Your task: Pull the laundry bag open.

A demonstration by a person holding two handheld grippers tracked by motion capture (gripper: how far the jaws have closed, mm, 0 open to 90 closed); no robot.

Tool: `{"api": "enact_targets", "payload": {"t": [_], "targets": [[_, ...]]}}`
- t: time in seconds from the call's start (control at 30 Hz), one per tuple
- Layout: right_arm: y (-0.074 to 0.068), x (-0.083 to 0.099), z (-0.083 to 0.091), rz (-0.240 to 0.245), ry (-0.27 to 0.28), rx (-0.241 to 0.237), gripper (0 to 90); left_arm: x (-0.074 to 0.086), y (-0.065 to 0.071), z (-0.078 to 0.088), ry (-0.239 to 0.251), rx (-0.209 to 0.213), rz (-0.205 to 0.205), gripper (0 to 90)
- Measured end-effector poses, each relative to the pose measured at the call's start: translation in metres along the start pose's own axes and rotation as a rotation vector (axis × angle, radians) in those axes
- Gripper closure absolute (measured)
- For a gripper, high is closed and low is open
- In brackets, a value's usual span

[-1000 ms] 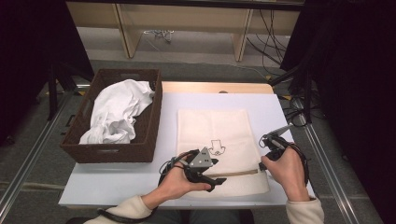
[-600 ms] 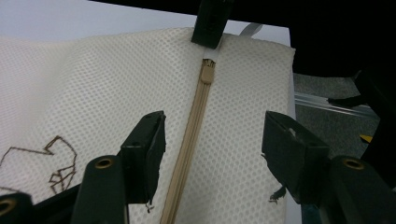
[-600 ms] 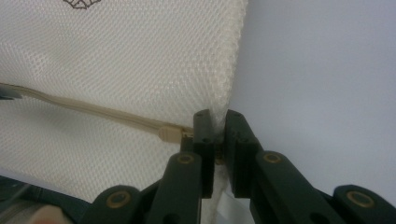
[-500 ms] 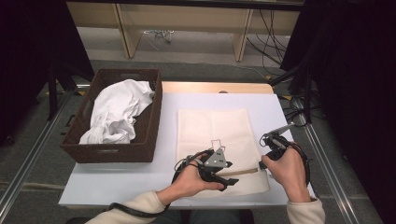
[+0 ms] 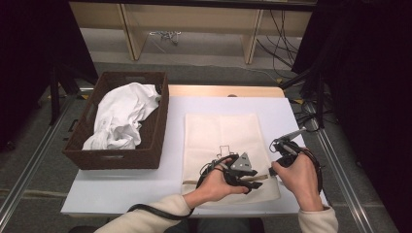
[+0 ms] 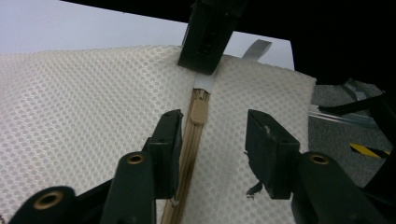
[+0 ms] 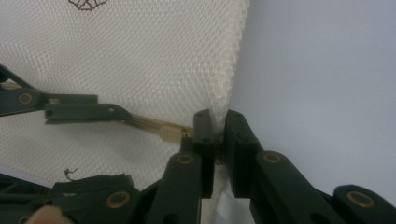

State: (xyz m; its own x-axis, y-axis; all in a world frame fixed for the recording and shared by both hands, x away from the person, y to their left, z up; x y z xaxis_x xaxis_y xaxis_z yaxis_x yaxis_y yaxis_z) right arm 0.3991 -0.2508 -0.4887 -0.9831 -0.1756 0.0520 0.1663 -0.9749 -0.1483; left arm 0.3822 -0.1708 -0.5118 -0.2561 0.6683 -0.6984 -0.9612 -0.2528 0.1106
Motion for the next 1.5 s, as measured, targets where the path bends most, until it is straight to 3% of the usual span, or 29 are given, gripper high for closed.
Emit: {"api": "enact_targets", "payload": {"t": [0.17, 0.23, 0.27, 0.43, 0.53, 0.63, 0.67, 0.77, 0.8, 0.83, 0.87, 1.03, 1.1, 1.13, 1.2, 1.23, 1.3, 1.43, 1.5], "targets": [[-0.001, 0.000, 0.000, 0.000, 0.001, -0.002, 84.9, -0.002, -0.002, -0.006, -0.004, 0.020, 0.027, 61.8], [0.001, -0.001, -0.001, 0.035, 0.016, 0.014, 85.0, -0.003, -0.003, -0.008, -0.004, 0.030, 0.044, 64.1], [-0.003, 0.001, 0.000, -0.004, 0.001, -0.003, 85.0, -0.004, -0.002, -0.009, -0.001, 0.038, 0.056, 66.4], [-0.003, 0.001, -0.001, 0.002, -0.006, 0.007, 85.0, -0.006, -0.003, -0.015, -0.011, 0.044, 0.061, 70.2], [-0.004, 0.000, -0.001, 0.004, -0.002, 0.002, 85.0, -0.009, -0.001, -0.017, 0.000, 0.078, 0.099, 73.0], [-0.004, 0.001, -0.001, 0.002, -0.006, 0.003, 84.9, -0.009, -0.001, -0.018, -0.007, 0.073, 0.103, 74.3], [-0.004, 0.001, -0.001, 0.005, -0.001, 0.003, 84.9, -0.010, 0.002, -0.018, -0.002, 0.090, 0.104, 76.0], [-0.004, 0.001, -0.001, 0.003, -0.006, 0.003, 84.9, -0.010, 0.000, -0.019, -0.007, 0.080, 0.110, 76.7], [-0.004, 0.000, -0.001, 0.005, 0.002, 0.001, 84.9, -0.011, 0.001, -0.020, 0.006, 0.104, 0.128, 76.8], [-0.003, 0.000, -0.001, 0.010, 0.001, 0.004, 84.9, -0.011, 0.000, -0.020, 0.000, 0.098, 0.145, 76.8], [-0.002, -0.001, -0.002, 0.027, 0.010, 0.011, 84.9, -0.012, 0.002, -0.021, 0.012, 0.126, 0.151, 76.7], [-0.003, 0.000, -0.002, 0.019, -0.002, 0.009, 84.9, -0.012, -0.002, -0.020, 0.000, 0.102, 0.181, 77.7], [-0.004, 0.001, -0.002, 0.009, -0.004, 0.010, 84.9, -0.016, 0.002, -0.022, 0.014, 0.135, 0.172, 78.3], [-0.004, 0.001, -0.002, 0.012, -0.006, 0.017, 84.9, -0.014, -0.003, -0.021, -0.004, 0.081, 0.181, 79.4], [-0.005, 0.001, -0.004, 0.016, -0.013, 0.011, 84.9, -0.014, -0.005, -0.020, -0.013, 0.057, 0.184, 82.3], [-0.005, 0.001, -0.004, 0.016, -0.013, 0.011, 84.9, -0.015, -0.004, -0.021, -0.004, 0.078, 0.194, 82.3], [-0.005, 0.001, -0.004, 0.016, -0.013, 0.007, 84.9, -0.014, -0.006, -0.019, -0.012, 0.050, 0.208, 85.2], [-0.005, 0.001, -0.005, 0.030, -0.013, -0.001, 84.9, -0.014, -0.005, -0.019, -0.009, 0.054, 0.220, 86.7], [-0.005, 0.002, -0.005, 0.005, -0.020, -0.007, 84.9, -0.014, -0.004, -0.018, -0.008, 0.041, 0.224, 86.8]]}}
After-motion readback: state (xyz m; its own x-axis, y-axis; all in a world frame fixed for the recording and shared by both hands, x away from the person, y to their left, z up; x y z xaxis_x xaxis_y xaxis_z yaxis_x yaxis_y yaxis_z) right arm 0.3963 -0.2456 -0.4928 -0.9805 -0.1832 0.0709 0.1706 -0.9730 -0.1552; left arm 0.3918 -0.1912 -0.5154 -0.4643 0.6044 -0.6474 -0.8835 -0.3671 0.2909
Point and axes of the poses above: each handheld gripper's, and its own axes: z roughly backward along the jaws, x roughly out of its underside, y roughly to its right, the point moved 10 cm from there along -z, roughly forward along the jaws, and after that the axes turned 15 degrees about -y, right-handed, at the moved point
